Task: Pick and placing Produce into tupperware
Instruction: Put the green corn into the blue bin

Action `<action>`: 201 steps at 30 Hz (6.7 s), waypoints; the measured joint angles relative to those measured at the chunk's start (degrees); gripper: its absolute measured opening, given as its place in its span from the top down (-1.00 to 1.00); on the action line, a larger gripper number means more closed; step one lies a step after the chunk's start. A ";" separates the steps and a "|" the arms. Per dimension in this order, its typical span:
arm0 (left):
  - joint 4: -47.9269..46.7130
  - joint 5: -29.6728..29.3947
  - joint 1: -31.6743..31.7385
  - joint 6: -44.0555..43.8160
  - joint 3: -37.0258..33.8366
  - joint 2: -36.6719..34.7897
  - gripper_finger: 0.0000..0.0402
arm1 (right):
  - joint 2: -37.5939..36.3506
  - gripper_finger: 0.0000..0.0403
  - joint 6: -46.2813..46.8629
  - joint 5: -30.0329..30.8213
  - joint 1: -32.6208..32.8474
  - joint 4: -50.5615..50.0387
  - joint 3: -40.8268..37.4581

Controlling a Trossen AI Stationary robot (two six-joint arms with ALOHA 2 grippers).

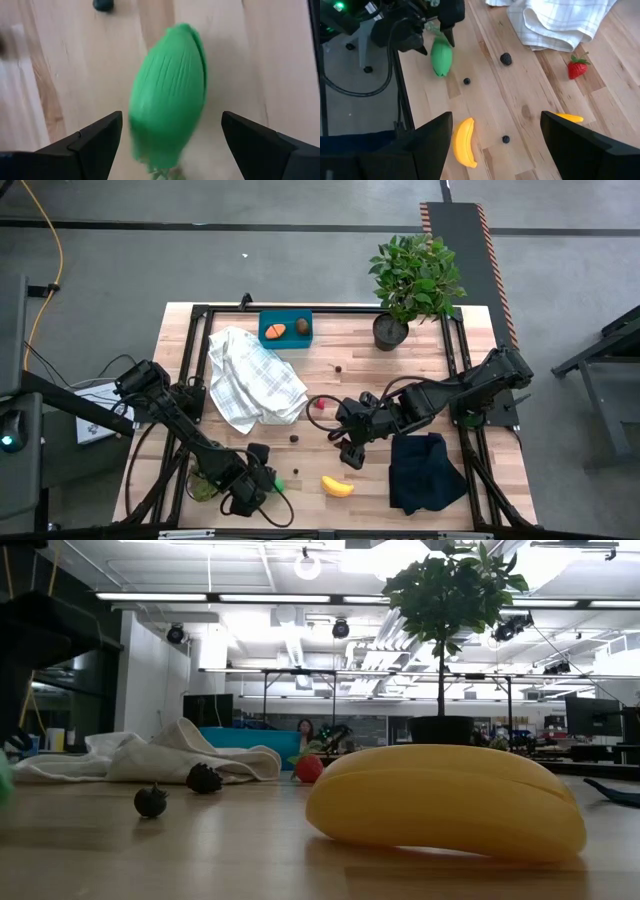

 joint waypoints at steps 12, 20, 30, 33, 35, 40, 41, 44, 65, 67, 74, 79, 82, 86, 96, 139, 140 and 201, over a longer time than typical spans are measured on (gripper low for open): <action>1.77 -1.56 -0.04 3.79 0.00 0.00 -0.65 | 0.00 -0.45 0.16 0.16 -0.15 0.94 0.00; 4.14 -2.16 -0.02 8.03 0.00 -0.02 -0.65 | 0.00 -0.45 0.20 0.21 -0.15 1.10 0.00; 4.33 -0.59 0.43 12.97 0.00 0.52 -0.65 | 0.00 -0.45 0.01 1.10 -0.15 1.11 0.00; 3.83 0.42 1.12 13.80 -0.07 0.77 -0.65 | 0.00 -0.45 0.01 1.28 -0.15 1.14 0.00; 4.30 0.36 1.51 14.61 0.00 1.28 -0.65 | 0.00 -0.45 0.03 1.31 -0.16 1.20 0.00; 3.83 0.41 1.88 16.32 0.00 1.86 -0.65 | 0.00 -0.45 0.21 1.35 -0.15 1.35 0.00; 3.54 0.42 1.88 16.33 -0.07 1.90 -0.65 | 0.00 -0.45 0.20 1.37 -0.15 1.43 0.00; 4.11 0.48 1.86 16.32 -0.02 1.84 -0.65 | 0.00 -0.45 0.21 1.44 -0.15 1.45 0.00; 3.80 0.82 1.84 15.82 -0.04 1.81 -0.09 | 0.00 -0.45 -0.23 2.44 -0.15 1.45 0.00; 3.84 1.23 1.86 15.82 -0.02 1.77 -0.04 | 0.00 -0.45 -0.23 2.44 -0.15 1.45 0.00; 3.84 1.46 1.84 15.60 0.00 1.75 -0.04 | 0.00 -0.45 -0.21 2.44 -0.15 1.47 0.00; 3.84 1.49 1.84 15.42 0.00 1.75 -0.05 | 0.00 -0.45 -0.21 2.44 -0.15 1.48 0.00; 4.02 1.50 1.84 14.20 0.00 1.75 -0.02 | 0.00 -0.45 -0.22 2.44 -0.15 1.48 0.00; 4.10 1.53 1.84 11.20 0.00 1.75 -0.01 | 0.00 -0.45 -0.23 2.44 -0.15 1.48 0.00; -3.49 1.72 2.20 10.66 7.47 1.86 -0.01 | 0.00 -0.45 -0.43 2.42 -0.15 1.59 0.00; -31.88 -3.23 30.23 15.86 21.18 -25.60 -0.04 | -9.86 -0.45 -8.80 8.19 0.00 6.57 0.00; -32.23 -3.46 30.87 15.86 21.18 -26.70 -0.04 | -9.86 -0.45 -8.75 8.21 -0.02 6.60 0.00; -32.31 -49.64 37.50 10.27 21.16 -41.48 -0.04 | -9.86 -0.45 -7.74 10.21 -2.69 7.09 0.00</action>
